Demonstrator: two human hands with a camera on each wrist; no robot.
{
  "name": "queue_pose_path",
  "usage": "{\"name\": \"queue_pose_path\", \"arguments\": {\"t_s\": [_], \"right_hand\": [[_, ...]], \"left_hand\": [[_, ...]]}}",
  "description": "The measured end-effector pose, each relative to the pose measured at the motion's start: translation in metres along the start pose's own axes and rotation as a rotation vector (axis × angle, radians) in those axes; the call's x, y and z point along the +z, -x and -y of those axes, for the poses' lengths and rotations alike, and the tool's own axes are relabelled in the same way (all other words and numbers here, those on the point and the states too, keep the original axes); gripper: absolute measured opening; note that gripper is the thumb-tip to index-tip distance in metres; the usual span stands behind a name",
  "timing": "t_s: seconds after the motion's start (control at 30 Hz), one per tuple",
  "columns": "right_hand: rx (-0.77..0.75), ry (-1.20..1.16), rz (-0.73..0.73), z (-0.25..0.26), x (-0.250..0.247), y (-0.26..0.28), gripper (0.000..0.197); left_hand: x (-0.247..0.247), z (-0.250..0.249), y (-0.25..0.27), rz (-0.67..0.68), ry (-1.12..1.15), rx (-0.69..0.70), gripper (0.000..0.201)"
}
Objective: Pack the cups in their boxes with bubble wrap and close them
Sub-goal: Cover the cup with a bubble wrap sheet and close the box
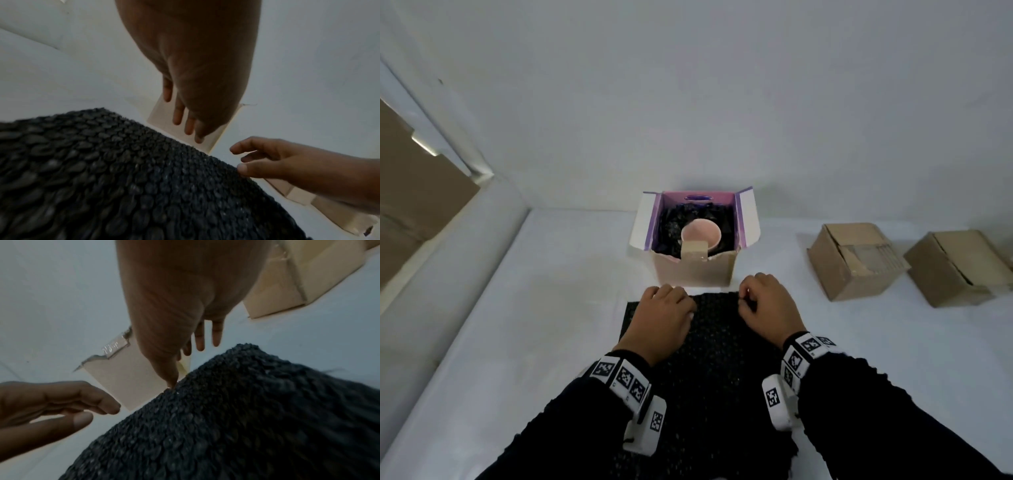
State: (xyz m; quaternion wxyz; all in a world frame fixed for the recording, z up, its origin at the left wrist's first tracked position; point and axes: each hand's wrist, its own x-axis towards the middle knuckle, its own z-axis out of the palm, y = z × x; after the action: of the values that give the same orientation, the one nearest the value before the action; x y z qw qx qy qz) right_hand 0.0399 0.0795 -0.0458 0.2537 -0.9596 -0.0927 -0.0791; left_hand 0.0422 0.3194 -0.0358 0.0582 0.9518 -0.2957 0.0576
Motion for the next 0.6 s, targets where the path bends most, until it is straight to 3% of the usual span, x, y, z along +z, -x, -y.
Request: {"name": "queue_pose_path", "arguments": {"t_s": [0.1,0.17,0.3,0.37,0.43,0.53,0.6], "right_hand": [[0.156,0.19,0.391,-0.011,0.021,0.021,0.066],[0.188,0.315,0.574,-0.008,0.027,0.033,0.083],[0.157,0.467,0.562,-0.006,0.026,0.044,0.094],[0.101,0.423,0.587,-0.006,0.019,0.043,0.071],[0.006,0.325,0.563,-0.002,0.009,0.038,0.041],[-0.07,0.04,0.432,0.008,-0.012,0.025,0.038],[-0.124,-0.089,0.307,0.02,-0.031,0.013,0.034]], "left_hand": [[0.015,-0.013,0.012,0.314,0.011,-0.063,0.028],[0.02,-0.016,0.021,0.46,0.067,-0.095,0.034],[0.019,-0.02,0.035,0.545,0.128,-0.104,0.047],[0.015,-0.021,0.038,0.524,0.122,-0.097,0.055],[0.008,-0.02,0.038,0.376,0.09,-0.088,0.065],[-0.008,-0.013,0.033,0.14,0.068,-0.116,0.1],[-0.022,-0.009,0.025,0.108,0.07,-0.147,0.12]]}}
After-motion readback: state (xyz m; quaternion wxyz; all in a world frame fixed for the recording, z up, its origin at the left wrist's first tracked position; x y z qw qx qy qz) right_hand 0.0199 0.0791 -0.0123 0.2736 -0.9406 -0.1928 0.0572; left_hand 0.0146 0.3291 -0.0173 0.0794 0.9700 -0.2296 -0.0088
